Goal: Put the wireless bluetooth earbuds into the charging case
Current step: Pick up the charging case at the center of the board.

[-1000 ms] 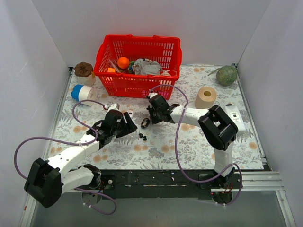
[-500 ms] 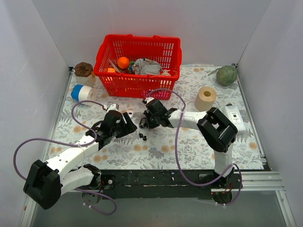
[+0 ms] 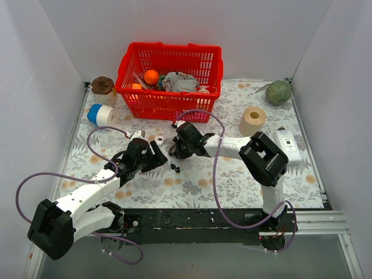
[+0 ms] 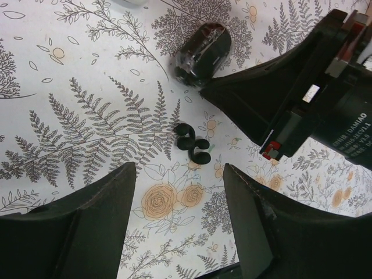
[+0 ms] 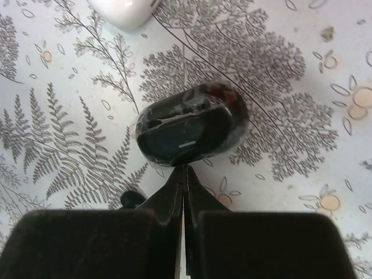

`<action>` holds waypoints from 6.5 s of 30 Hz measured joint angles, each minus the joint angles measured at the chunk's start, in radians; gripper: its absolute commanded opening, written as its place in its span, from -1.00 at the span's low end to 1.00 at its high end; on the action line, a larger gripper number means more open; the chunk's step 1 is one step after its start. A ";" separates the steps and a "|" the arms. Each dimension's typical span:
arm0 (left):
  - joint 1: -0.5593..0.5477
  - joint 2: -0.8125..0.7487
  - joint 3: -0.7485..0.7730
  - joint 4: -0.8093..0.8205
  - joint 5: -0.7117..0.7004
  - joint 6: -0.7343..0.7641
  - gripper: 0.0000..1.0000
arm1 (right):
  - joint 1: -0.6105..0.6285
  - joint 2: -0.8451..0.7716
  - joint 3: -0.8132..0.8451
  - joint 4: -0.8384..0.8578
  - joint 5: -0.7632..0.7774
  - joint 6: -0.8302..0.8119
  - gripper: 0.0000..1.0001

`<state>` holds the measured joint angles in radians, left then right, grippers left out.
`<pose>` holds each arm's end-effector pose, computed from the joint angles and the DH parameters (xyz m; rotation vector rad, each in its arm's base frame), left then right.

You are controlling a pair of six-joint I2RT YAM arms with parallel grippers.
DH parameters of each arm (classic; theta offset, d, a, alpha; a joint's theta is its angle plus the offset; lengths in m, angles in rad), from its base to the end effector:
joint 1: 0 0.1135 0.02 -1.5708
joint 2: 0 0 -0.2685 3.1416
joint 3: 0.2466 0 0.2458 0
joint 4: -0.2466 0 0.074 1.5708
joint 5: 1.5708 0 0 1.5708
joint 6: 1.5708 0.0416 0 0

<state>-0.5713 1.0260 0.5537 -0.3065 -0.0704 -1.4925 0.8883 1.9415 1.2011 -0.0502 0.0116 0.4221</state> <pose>0.1720 -0.1071 0.2070 -1.1636 2.2609 -0.8664 0.2621 0.3217 0.1651 -0.5600 2.3843 0.6023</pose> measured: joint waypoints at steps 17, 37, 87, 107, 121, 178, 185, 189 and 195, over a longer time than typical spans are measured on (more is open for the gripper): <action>0.000 -0.048 -0.003 -0.008 -0.016 -0.006 0.29 | -0.005 -0.046 0.093 -0.070 0.046 -0.066 -0.97; 0.000 -0.063 -0.003 -0.016 -0.031 -0.003 0.31 | -0.086 0.206 0.342 -0.103 0.097 -0.191 -0.97; 0.000 -0.066 -0.034 -0.006 -0.041 -0.007 0.38 | -0.053 0.143 0.178 0.055 0.167 -0.131 -0.97; 0.000 -0.063 -0.041 -0.003 -0.034 -0.008 0.40 | -0.024 0.042 -0.014 0.189 0.116 -0.106 -0.97; 0.000 0.150 0.062 0.092 0.075 0.294 0.71 | -0.031 -0.437 -0.224 0.005 0.309 -0.077 -0.60; 0.000 0.715 0.443 0.051 0.156 0.861 0.59 | -0.031 -0.929 -0.550 -0.154 0.165 -0.053 -0.55; 0.000 0.712 0.442 0.048 0.154 0.861 0.63 | -0.031 -0.929 -0.562 -0.151 0.164 -0.053 -0.54; -0.006 0.711 0.440 0.045 0.134 0.866 0.60 | -0.031 -0.929 -0.562 -0.150 0.164 -0.053 -0.55; -0.021 0.711 0.440 0.029 0.099 0.879 0.45 | -0.031 -0.929 -0.563 -0.150 0.164 -0.053 -0.55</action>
<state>-0.5922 1.7374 0.9936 -0.2779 0.0284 -0.6132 0.8577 1.0130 0.6384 -0.2005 0.1761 0.3691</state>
